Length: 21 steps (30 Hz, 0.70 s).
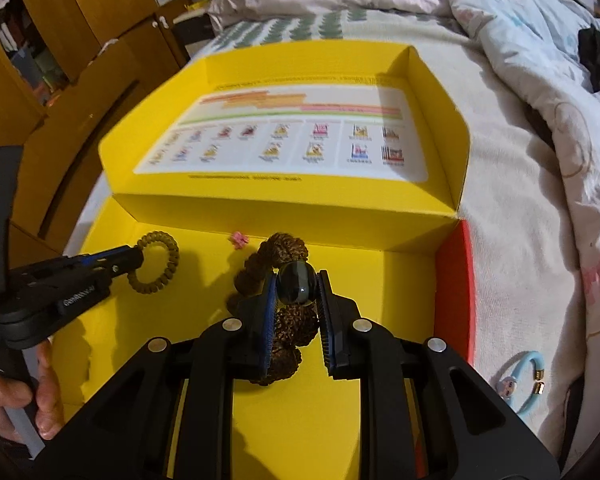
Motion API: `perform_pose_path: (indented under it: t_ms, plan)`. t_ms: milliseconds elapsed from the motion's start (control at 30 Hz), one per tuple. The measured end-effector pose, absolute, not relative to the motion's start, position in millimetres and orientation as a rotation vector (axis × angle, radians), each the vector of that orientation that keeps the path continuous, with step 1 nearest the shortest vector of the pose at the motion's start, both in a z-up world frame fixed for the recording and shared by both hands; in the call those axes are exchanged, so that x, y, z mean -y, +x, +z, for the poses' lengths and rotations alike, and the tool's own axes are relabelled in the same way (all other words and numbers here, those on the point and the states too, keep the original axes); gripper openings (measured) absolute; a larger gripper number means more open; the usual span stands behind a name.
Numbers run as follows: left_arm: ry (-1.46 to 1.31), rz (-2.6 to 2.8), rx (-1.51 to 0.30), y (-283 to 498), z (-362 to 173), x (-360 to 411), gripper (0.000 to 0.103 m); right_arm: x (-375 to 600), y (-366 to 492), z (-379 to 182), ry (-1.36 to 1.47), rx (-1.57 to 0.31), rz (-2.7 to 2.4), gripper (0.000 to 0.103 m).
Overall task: Organize jewelry
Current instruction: 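Grasp the brown seed bracelet with the right tool while the left tool grasps the brown coil hair tie, then carry the seed bracelet and coil hair tie out of the box onto the bedspread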
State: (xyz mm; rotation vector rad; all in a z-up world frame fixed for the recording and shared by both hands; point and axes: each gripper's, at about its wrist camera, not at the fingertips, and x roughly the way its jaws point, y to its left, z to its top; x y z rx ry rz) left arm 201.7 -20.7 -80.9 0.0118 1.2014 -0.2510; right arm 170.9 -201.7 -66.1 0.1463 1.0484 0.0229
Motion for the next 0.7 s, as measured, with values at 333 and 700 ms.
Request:
perform_pose_path:
  t_ms: [333, 700]
  plan:
    - [0.002, -0.254, -1.170, 182, -51, 6, 0.010, 192, 154, -33, 0.153, -1.012, 0.044, 0.020]
    - [0.028, -0.285, -1.125, 139, -12, -5, 0.010, 181, 105, 24, 0.144, -0.943, 0.043, 0.020]
